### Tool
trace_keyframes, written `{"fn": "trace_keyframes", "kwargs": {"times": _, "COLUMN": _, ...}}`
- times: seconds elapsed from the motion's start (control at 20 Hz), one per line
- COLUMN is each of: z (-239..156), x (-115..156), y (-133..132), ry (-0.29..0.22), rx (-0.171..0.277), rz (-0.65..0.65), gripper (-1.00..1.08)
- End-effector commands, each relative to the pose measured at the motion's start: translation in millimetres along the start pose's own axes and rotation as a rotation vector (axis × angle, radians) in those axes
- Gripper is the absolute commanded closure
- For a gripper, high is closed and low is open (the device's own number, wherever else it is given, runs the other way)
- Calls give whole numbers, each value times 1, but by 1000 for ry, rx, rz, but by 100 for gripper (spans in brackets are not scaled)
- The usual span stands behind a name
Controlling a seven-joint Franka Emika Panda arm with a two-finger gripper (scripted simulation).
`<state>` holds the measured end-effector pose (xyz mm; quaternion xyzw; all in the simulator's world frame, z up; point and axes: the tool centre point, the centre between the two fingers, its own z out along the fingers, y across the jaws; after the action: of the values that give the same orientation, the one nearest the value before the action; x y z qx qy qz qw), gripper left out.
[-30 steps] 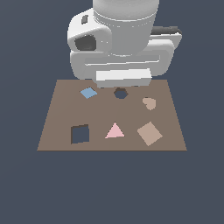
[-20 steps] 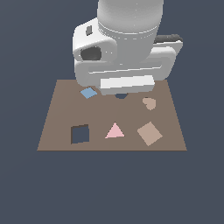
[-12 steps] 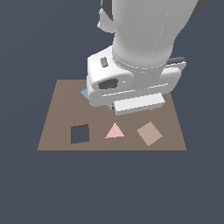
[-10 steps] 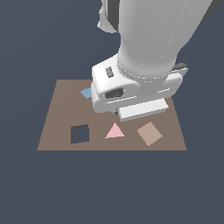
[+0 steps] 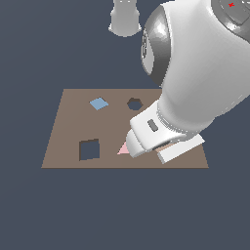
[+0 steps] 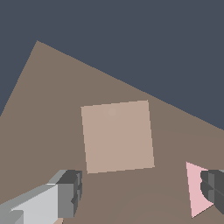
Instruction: Insert a designated object into the corresponding slot on a board.
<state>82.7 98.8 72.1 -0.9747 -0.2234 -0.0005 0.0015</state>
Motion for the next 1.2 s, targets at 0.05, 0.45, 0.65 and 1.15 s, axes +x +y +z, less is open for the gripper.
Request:
{"fn": "trace_keyframes", "kwargs": {"times": 0.05, "z": 11, "x": 12, "y": -7, "ry": 0, "rx": -1, "rz": -47, "gripper": -92}}
{"fn": "trace_keyframes", "kwargs": {"times": 0.45, "z": 23, "x": 25, "y": -15, "ry": -2, "rx": -3, "rz": -99, "gripper": -92}}
{"fn": "trace_keyframes", "kwargs": {"times": 0.65, "z": 23, "x": 25, "y": -15, "ry": -2, "rx": -3, "rz": -99, "gripper": -92}}
{"fn": "trace_keyframes", "kwargs": {"times": 1.15, "z": 40, "x": 24, "y": -15, "ry": -2, "rx": -3, "rz": -97, "gripper": -92}}
